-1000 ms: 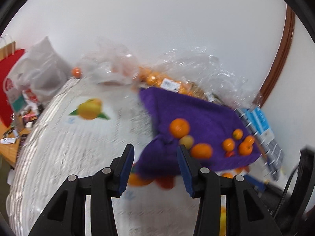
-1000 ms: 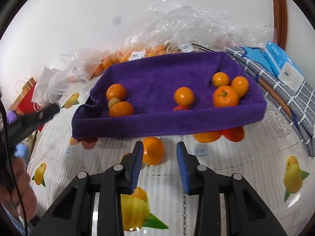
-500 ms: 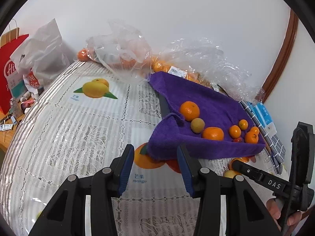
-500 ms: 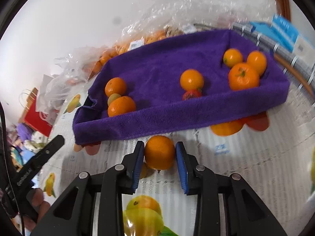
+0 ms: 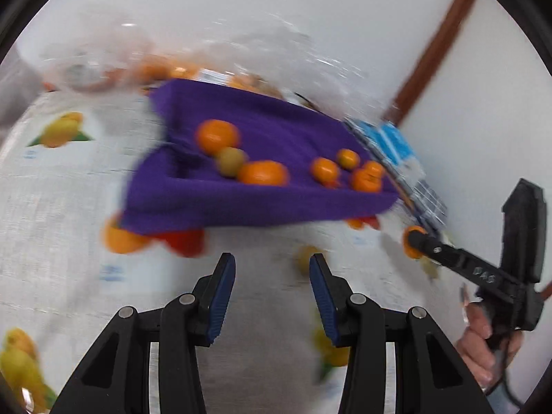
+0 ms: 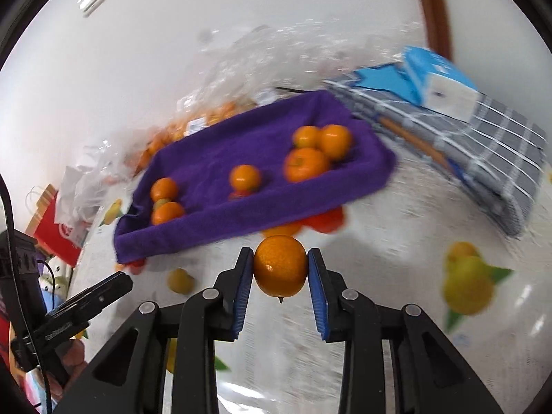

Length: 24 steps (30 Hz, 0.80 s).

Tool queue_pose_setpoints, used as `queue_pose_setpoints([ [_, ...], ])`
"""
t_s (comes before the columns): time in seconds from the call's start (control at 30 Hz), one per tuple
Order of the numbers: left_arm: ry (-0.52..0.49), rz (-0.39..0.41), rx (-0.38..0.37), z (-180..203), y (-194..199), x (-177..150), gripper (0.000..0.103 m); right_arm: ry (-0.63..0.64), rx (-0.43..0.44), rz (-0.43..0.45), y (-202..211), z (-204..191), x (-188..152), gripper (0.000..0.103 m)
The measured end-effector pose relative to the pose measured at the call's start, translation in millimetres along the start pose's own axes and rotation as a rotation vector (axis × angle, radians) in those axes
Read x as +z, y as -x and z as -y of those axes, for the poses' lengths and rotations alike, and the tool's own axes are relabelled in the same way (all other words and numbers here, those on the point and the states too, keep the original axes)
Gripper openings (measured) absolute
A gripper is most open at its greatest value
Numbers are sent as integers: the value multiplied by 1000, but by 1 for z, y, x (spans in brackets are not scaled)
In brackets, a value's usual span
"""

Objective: Organize fruits
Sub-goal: 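Grasp an orange with the right tool while the left tool grasps a yellow-green fruit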

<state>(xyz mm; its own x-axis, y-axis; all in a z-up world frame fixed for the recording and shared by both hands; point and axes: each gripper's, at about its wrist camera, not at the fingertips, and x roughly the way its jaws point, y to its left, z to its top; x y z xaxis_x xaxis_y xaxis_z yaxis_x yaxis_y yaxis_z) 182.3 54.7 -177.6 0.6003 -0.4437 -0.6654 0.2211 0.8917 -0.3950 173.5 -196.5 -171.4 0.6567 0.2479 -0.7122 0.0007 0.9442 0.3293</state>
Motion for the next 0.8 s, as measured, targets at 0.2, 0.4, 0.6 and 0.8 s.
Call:
queue_pose_setpoints([
  [0.2,1,-38,45,32,-28,1,42,-38,-35,2,13,33,-18,32],
  [0.4,8,-53,101,37,-48,-2,28,-26,-63,21,26,48,-27,32],
  [0.6,18,20,17,32,-38,-5,23,1,-69,49,30,41,-32,32],
  [0.8,39,114,22,32,-15,4,23,55,-84,70,34,25,-26,32],
])
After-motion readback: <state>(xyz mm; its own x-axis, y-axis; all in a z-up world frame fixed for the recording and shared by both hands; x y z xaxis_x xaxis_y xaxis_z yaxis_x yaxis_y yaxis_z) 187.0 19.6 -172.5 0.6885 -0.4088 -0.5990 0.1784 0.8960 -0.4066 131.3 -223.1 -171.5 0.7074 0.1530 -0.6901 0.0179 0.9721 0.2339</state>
